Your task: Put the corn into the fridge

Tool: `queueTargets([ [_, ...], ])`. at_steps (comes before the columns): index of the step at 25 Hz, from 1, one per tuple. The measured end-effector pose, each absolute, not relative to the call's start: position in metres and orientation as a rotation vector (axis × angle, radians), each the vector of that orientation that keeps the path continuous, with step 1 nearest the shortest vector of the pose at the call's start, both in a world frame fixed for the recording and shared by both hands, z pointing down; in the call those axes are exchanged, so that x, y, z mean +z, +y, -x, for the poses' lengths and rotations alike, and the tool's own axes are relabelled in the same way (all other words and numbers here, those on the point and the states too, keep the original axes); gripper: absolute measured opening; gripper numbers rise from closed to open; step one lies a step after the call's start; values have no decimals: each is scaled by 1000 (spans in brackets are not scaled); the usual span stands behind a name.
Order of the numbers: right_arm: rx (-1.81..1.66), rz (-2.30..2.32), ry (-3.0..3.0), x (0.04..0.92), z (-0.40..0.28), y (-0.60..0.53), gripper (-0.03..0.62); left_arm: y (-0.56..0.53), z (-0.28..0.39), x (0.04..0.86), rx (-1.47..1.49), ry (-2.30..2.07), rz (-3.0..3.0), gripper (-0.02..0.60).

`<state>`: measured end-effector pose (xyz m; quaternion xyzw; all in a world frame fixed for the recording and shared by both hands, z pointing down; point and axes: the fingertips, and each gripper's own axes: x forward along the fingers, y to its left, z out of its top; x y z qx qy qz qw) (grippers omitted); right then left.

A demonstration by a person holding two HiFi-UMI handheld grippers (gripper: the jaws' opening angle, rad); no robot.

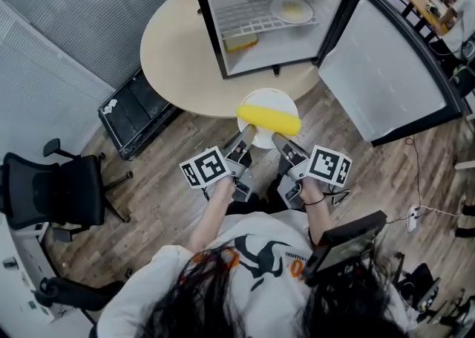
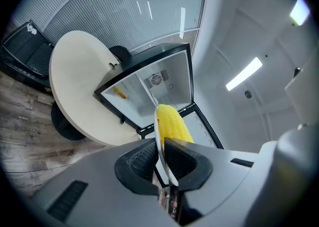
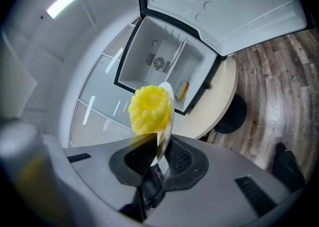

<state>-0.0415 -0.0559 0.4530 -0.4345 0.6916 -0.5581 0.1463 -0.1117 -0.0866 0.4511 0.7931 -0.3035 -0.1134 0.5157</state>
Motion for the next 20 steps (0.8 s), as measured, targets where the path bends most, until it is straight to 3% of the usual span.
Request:
queueTargets([
  [20,-1674,1210,2030,479,-25,-169,48,-195,46,477,-247,-793,-1853,40],
])
